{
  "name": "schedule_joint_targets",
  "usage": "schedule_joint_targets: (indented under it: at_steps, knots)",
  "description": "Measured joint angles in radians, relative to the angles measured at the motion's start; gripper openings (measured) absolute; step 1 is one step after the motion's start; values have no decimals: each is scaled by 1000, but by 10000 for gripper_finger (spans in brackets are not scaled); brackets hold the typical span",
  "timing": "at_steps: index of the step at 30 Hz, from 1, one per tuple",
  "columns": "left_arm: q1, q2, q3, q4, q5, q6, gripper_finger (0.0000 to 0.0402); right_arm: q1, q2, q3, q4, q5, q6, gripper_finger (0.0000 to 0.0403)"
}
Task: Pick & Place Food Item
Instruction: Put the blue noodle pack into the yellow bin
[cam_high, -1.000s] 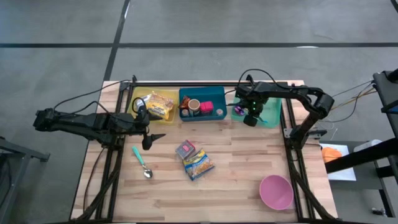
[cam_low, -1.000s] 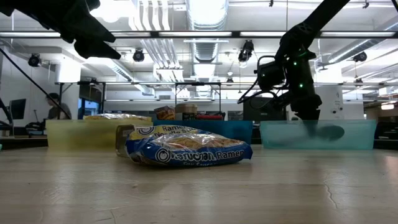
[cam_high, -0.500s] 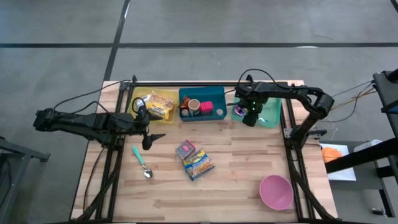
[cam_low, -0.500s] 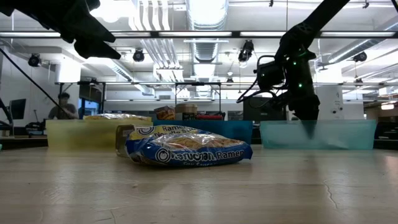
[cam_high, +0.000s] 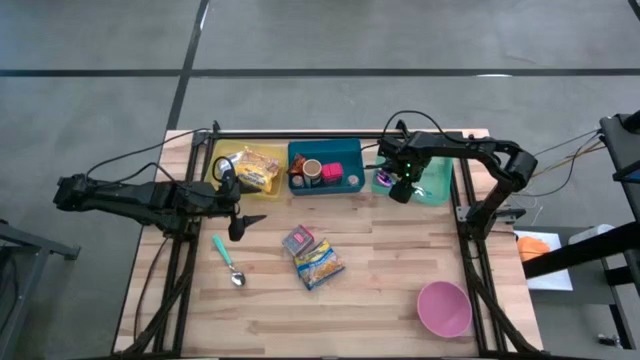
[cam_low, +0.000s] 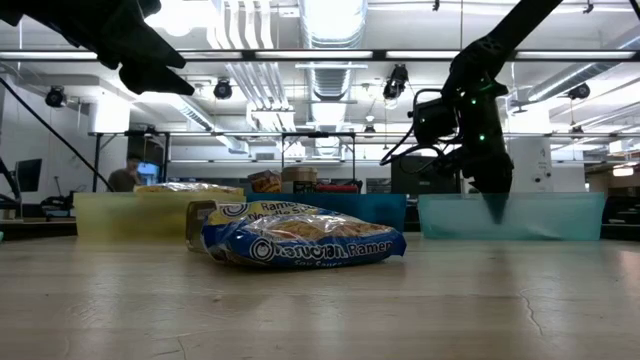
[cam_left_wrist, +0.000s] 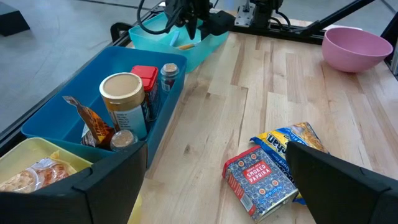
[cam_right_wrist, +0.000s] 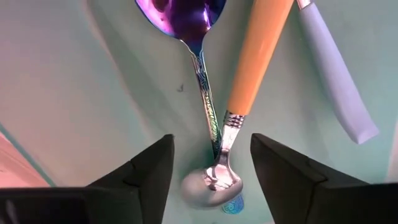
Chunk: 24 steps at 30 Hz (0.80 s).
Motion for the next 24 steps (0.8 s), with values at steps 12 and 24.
schedule_joint_targets:
  at_steps: [12,24]
  knots:
    - [0,0,0,-1,0,3,387,4,-57,6,-53,83,52,224]
    - [0,0,0,3,0,-10,387,150,-293,7,-72,123,214,224]
